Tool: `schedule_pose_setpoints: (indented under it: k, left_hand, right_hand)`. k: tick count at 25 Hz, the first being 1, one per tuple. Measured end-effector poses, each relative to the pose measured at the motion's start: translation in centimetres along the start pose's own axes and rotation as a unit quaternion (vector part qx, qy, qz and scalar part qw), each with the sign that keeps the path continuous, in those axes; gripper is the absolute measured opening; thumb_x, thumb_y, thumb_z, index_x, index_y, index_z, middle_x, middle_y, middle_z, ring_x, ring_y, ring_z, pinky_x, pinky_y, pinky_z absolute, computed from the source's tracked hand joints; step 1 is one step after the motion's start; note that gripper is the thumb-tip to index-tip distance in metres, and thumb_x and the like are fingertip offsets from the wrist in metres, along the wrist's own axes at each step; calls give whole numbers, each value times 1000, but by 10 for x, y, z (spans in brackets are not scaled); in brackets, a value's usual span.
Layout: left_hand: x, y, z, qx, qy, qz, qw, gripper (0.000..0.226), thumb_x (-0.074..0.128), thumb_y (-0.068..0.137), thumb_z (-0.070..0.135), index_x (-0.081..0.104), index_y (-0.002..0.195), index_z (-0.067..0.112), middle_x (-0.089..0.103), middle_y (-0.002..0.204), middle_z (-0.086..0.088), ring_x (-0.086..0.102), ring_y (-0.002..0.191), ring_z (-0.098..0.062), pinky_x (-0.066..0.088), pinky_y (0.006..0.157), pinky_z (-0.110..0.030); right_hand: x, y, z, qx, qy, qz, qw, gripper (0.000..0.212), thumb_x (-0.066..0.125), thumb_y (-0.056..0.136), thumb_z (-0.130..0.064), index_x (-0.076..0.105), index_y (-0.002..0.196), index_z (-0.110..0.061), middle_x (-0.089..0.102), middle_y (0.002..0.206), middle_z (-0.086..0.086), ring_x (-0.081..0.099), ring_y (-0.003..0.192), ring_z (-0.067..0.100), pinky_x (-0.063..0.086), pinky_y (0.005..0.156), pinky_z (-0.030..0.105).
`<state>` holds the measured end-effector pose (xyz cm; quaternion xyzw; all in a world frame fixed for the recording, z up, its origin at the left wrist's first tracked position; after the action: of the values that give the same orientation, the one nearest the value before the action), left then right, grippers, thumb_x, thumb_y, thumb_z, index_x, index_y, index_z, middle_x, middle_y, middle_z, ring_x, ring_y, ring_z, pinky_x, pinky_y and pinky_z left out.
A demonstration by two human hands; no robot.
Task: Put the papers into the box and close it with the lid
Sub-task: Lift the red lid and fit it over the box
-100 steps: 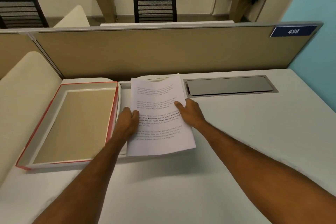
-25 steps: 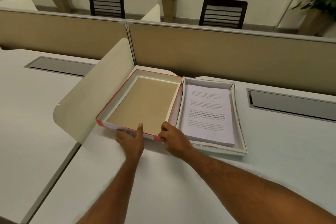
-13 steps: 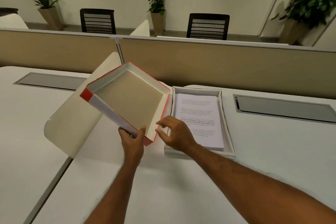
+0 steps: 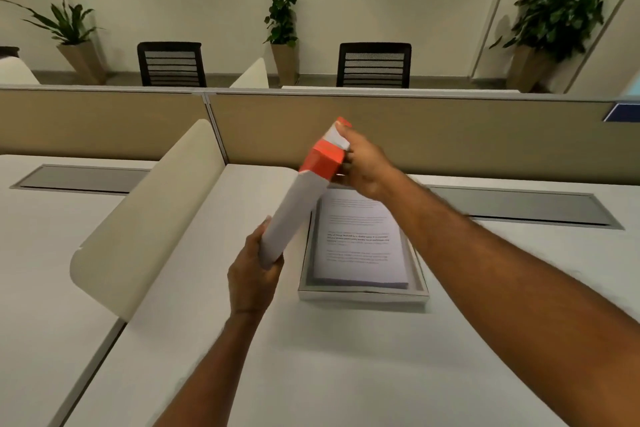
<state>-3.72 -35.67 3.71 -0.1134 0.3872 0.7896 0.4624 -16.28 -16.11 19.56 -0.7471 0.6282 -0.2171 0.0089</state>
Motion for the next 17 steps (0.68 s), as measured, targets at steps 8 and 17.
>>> schedule_pose_setpoints:
  k: [8, 17]
  left_hand:
    - [21, 8, 17, 187, 93, -86, 974, 68, 84, 72, 24, 54, 133, 20, 66, 129, -2, 69, 104, -25, 59, 79, -38]
    - [17, 24, -6, -196, -135, -131, 962, 76, 36, 80, 81, 61, 123, 23, 65, 125, 0, 67, 106, -12, 47, 97, -45]
  right_hand:
    - [-88, -20, 21, 66, -5, 113, 991, 45, 70, 84, -16, 60, 126, -5, 70, 118, 17, 67, 87, 28, 56, 84, 44]
    - [-139, -28, 74, 83, -62, 178, 978, 41, 69, 85, -29, 59, 123, -14, 72, 111, 13, 71, 99, 30, 58, 88, 41]
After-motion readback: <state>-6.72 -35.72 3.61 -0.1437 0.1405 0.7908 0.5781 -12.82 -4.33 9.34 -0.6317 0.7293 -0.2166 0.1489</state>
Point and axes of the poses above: each hand's wrist, its own y-axis towards the middle knuckle, its own x-axis out of the palm, z = x × y, the point moved 1 cm from there along y, towards the middle knuckle
